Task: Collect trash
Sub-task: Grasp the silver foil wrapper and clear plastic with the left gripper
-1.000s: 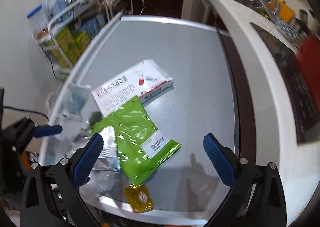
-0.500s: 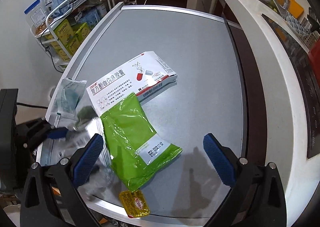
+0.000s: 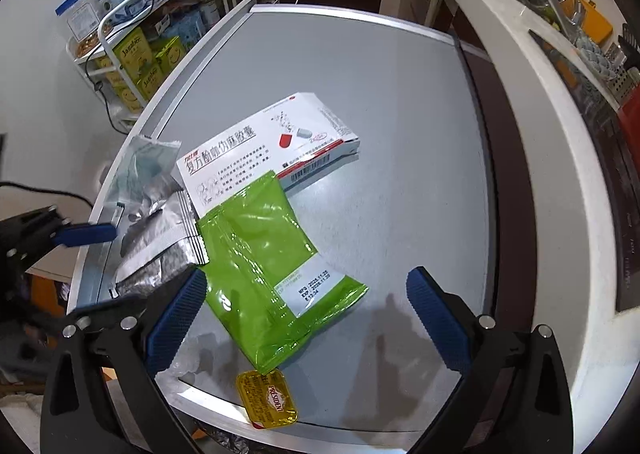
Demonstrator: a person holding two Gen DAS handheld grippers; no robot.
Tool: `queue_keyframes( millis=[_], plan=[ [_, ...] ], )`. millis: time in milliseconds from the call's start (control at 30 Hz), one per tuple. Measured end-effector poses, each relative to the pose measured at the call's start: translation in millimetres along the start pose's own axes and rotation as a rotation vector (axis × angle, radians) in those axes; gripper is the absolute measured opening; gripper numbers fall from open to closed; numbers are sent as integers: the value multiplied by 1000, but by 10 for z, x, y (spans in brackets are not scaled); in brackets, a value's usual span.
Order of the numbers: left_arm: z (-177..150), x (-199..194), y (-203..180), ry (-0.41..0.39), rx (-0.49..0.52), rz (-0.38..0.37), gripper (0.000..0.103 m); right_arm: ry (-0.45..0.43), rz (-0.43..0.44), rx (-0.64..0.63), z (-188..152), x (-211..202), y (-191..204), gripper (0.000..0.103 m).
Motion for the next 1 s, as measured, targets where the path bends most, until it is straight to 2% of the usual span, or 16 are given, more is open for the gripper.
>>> queue_keyframes(
  millis=[67,133,233,533,600,667,733,1000],
  plan=[
    [-96,-86,-138,-8,20,-11,74,17,11,-33,23,54,46,92],
    [-182,-93,-341,4,52,-30,74,25,3,-70,47,98,96,91],
    [-291,-52,-478,34,49,-68,74,41,0,-127,63,149,171,92],
    [-368,309,-507,57,-16,-33,74,86,-4,-221,60,313,295,92],
    [-360,373,-480,61,-31,-43,66,93,17,-229,44,346,318,92],
    [-338,426,-440,65,-31,-48,52,98,30,-240,24,373,336,92],
    [-323,428,-420,64,-29,-48,43,110,34,-255,22,416,357,92],
    [-290,311,-251,49,-89,-68,40,135,80,-298,41,475,424,92]
  ],
)
Point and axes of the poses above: each gripper's, at about its wrist camera, not at the fingertips, and x roughly the way its jaws point, y to its left, z to its top, the point moved 7 cm from there along x, roughly the way its jaws point, and after that the axes turned 3 degrees about -x, right-handed, at the moved point
